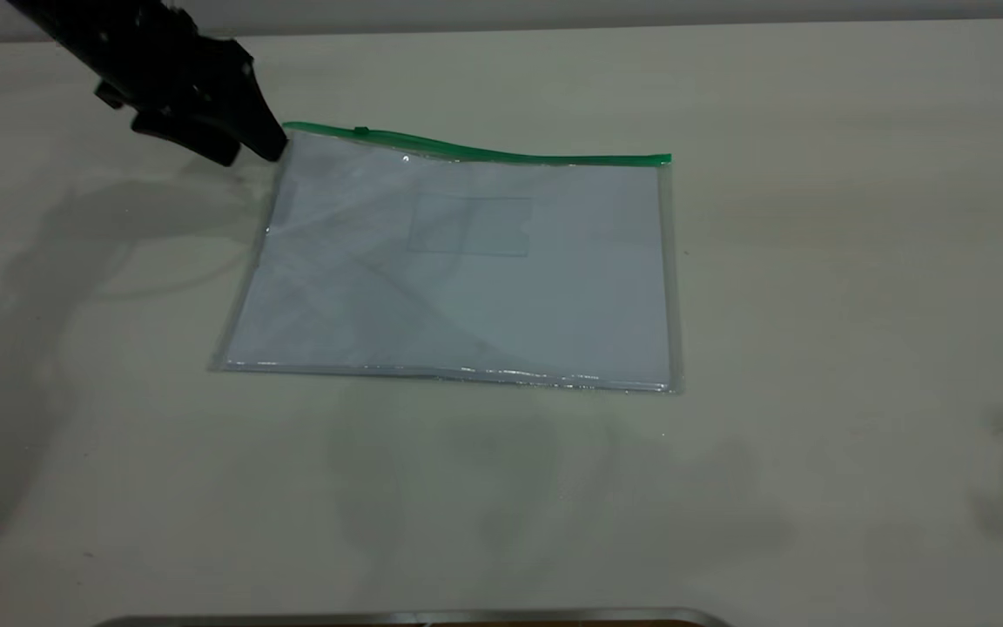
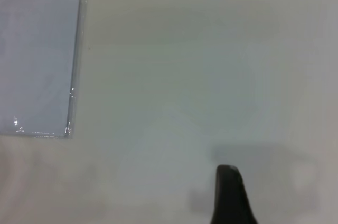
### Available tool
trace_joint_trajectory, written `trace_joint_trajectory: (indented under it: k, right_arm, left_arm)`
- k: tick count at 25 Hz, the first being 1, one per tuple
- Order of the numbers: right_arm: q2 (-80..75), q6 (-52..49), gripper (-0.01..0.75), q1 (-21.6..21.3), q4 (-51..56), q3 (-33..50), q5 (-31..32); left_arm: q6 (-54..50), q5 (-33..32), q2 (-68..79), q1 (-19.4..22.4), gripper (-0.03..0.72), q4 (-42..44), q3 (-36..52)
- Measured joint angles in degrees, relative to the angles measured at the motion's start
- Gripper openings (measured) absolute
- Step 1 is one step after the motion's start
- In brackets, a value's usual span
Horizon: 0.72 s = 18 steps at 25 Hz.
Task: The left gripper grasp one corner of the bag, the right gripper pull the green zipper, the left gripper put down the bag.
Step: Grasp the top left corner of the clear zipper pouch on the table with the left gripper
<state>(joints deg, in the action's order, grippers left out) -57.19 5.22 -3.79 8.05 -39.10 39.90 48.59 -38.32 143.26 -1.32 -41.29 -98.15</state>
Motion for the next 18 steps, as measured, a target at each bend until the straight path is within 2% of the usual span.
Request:
trace_joint_trajectory:
  k: [10, 18]
  right_arm:
    - [0.00, 0.02, 0.534, 0.00, 0.05, 0.00, -0.05]
    - [0.00, 0.02, 0.534, 0.00, 0.05, 0.00, -0.05]
  left_arm:
    - [5.88, 3.48, 3.60, 0.00, 0.590, -4.57, -0.06]
    - [16.75, 4.06, 6.19, 0.00, 0.590, -18.52, -0.06]
